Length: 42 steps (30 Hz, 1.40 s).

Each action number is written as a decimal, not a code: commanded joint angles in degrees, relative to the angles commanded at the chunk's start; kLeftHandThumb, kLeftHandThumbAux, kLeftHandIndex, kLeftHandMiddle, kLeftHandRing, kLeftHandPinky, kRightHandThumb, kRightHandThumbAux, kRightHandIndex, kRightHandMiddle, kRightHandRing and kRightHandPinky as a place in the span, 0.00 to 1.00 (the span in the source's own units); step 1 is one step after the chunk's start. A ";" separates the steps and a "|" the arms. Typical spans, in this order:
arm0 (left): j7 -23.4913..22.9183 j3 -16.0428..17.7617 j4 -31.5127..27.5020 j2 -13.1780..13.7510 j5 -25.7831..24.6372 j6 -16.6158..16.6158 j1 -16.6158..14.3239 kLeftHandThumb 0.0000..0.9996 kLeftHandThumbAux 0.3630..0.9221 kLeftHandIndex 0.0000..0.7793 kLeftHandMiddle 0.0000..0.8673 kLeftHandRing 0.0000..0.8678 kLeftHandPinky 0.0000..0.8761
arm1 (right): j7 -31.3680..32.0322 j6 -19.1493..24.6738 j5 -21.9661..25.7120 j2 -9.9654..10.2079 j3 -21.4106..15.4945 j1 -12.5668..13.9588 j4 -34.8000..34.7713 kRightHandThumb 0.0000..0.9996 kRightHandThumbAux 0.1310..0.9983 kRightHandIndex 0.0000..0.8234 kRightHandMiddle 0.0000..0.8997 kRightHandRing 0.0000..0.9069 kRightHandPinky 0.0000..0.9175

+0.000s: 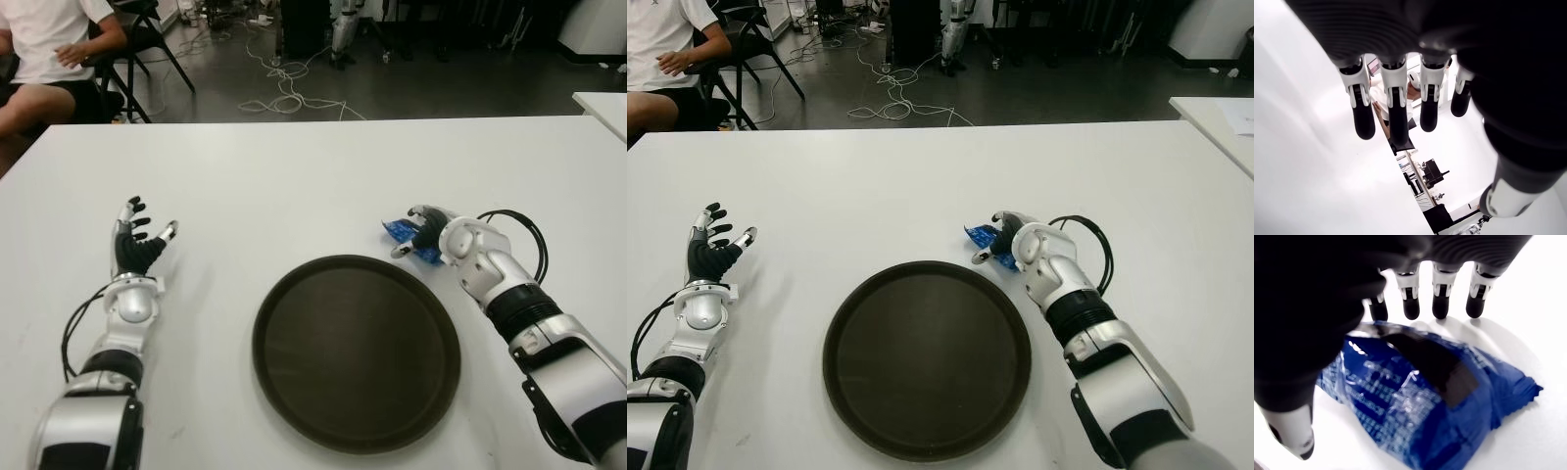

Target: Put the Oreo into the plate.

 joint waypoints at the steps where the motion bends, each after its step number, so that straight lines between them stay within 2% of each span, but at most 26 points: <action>1: -0.13 0.03 -0.03 0.01 -0.06 -0.06 0.02 0.23 0.58 0.12 0.20 0.23 0.29 | -0.07 -0.01 0.05 0.03 -0.03 0.00 0.04 0.00 0.64 0.00 0.00 0.00 0.00; 5: -0.10 -0.12 -0.07 0.10 0.16 -0.11 0.06 0.22 0.58 0.12 0.19 0.23 0.28 | -0.25 0.01 0.40 0.06 -0.16 0.12 -0.18 0.00 0.64 0.00 0.00 0.00 0.00; 12: 0.47 -0.27 0.01 0.18 0.54 0.17 -0.02 0.20 0.59 0.12 0.22 0.26 0.33 | -0.01 0.19 0.76 -0.02 0.21 -0.05 -0.13 0.00 0.63 0.00 0.00 0.00 0.00; 20: 0.53 -0.40 -0.05 0.24 0.71 0.15 0.03 0.20 0.58 0.12 0.21 0.25 0.30 | -0.14 0.72 1.44 0.26 -0.18 -0.13 -0.04 0.00 0.64 0.00 0.01 0.00 0.00; 27: 1.12 -0.66 0.09 0.36 1.05 0.71 -0.12 0.21 0.58 0.12 0.20 0.25 0.29 | -0.80 -0.80 2.79 0.28 -1.14 0.23 0.34 0.00 0.65 0.00 0.01 0.00 0.00; 32: 1.04 -0.66 0.06 0.36 0.91 0.60 -0.08 0.20 0.59 0.12 0.19 0.24 0.29 | -1.43 -1.38 2.66 0.16 -0.54 0.13 0.79 0.00 0.65 0.00 0.02 0.00 0.00; 42: 0.38 -0.51 0.01 0.41 0.49 0.41 -0.02 0.20 0.57 0.12 0.20 0.25 0.31 | 0.46 -0.68 3.05 -0.41 -0.20 -0.05 -0.40 0.00 0.65 0.06 0.08 0.01 0.00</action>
